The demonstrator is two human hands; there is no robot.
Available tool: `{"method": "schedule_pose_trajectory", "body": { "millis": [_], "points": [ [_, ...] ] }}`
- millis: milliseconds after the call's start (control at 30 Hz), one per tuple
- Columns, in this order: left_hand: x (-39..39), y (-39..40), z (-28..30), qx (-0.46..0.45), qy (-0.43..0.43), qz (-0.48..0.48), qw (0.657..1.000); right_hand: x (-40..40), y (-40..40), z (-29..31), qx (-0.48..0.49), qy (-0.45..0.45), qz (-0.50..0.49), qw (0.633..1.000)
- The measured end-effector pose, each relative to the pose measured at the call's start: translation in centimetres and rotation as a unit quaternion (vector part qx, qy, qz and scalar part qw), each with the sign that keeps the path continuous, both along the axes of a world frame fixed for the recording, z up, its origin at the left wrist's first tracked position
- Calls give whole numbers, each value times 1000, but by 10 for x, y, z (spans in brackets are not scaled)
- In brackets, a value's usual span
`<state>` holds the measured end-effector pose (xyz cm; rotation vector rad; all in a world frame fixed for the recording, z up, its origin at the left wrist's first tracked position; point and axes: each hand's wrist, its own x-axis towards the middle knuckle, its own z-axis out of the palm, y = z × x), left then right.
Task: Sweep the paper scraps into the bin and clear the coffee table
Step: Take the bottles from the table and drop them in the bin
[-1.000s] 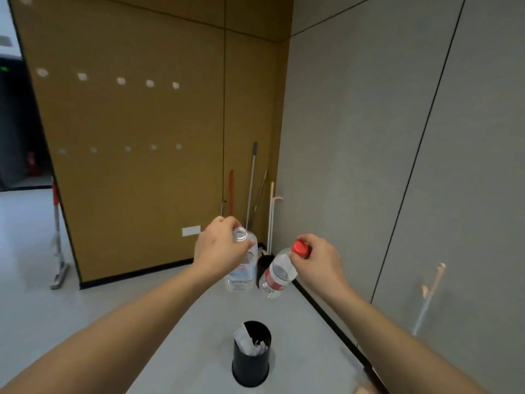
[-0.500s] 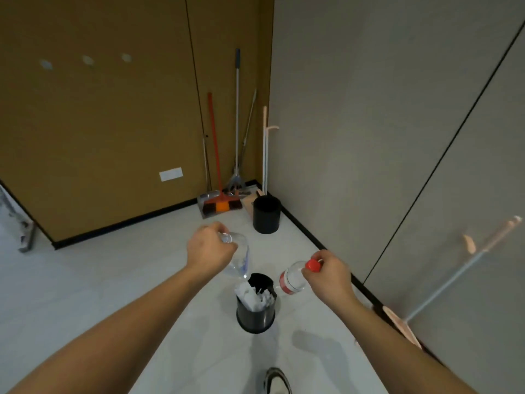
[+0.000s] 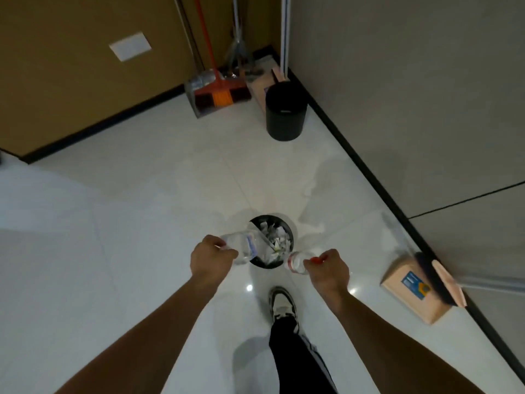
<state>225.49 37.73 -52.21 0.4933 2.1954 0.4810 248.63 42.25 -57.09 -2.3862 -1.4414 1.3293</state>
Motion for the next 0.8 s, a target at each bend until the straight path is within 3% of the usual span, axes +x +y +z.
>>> {"method": "schedule_pose_trajectory", "body": {
  "millis": [267, 400, 567, 800],
  "points": [
    [6, 73, -154, -4, 2, -32, 999, -37, 65, -155, -43, 13, -71, 996],
    [11, 100, -198, -5, -7, -73, 997, -43, 73, -194, -69, 35, -107, 991],
    [15, 109, -205, -13, -34, -83, 996, -39, 75, -196, -87, 44, -106, 990],
    [1, 99, -146, -22, -41, -134, 990, -40, 68, -129, -88, 51, -58, 993]
  ]
}}
